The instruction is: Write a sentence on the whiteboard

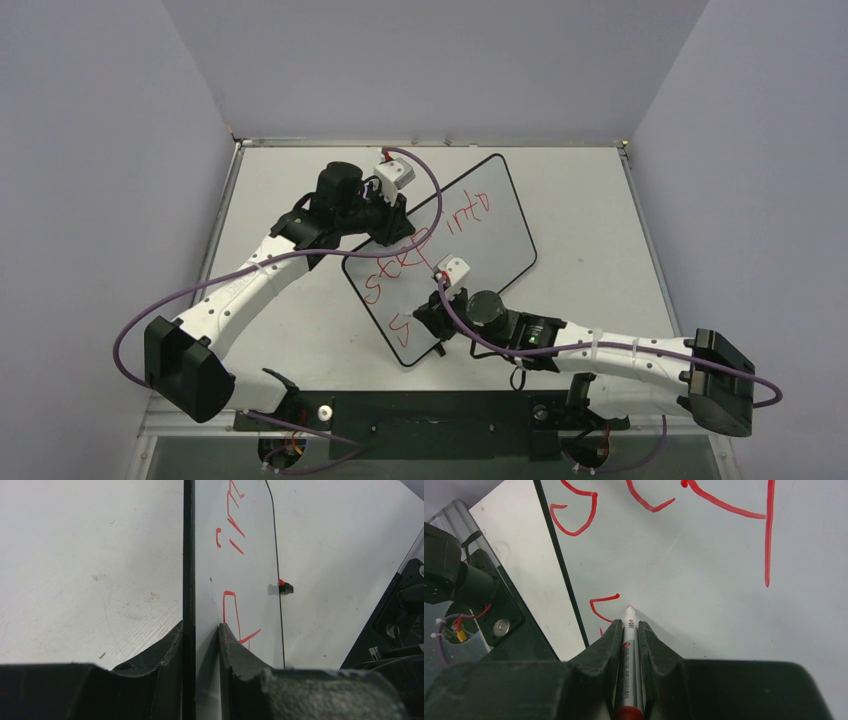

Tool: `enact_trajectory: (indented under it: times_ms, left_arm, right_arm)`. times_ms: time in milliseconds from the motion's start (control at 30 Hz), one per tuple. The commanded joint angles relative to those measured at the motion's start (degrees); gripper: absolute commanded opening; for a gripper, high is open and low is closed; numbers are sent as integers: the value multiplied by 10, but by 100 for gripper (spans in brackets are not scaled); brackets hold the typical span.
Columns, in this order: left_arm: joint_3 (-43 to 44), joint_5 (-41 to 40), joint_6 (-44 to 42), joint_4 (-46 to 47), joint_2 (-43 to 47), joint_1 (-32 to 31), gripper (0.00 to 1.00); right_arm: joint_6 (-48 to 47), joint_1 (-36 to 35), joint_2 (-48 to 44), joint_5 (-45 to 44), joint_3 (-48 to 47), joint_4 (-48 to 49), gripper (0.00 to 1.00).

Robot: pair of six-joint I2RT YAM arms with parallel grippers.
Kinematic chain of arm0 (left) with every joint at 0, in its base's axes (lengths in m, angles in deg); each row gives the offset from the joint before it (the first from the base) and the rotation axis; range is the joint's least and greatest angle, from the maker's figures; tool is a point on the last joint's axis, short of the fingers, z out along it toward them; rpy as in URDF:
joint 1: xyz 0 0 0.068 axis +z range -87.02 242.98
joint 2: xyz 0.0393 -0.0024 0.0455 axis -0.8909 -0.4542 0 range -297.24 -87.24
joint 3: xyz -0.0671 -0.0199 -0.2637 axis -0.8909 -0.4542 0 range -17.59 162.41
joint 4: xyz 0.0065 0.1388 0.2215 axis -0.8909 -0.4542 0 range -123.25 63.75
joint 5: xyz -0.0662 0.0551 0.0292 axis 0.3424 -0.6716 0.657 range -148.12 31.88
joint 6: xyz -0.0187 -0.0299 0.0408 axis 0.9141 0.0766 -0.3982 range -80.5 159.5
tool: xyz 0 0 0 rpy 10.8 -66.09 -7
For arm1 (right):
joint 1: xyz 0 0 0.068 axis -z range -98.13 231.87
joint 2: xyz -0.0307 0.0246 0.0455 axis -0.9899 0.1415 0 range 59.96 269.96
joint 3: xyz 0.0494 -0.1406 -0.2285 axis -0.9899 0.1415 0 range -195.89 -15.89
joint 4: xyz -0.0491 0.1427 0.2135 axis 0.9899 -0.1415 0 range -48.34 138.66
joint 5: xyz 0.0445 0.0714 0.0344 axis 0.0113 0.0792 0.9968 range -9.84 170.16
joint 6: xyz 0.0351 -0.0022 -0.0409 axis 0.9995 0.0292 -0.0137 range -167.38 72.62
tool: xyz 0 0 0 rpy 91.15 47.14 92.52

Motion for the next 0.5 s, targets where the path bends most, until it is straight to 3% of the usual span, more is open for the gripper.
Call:
enact_trajectory:
  times_ms: [0,467]
  left_arm:
    - [7,-24,-42,51,2,-4,0]
    - [8,-24,-42,51,1,-4,0]
  right_arm:
    - [3,2,2,4,14,39,0]
    - [28,5,-20,-16,73,40,0]
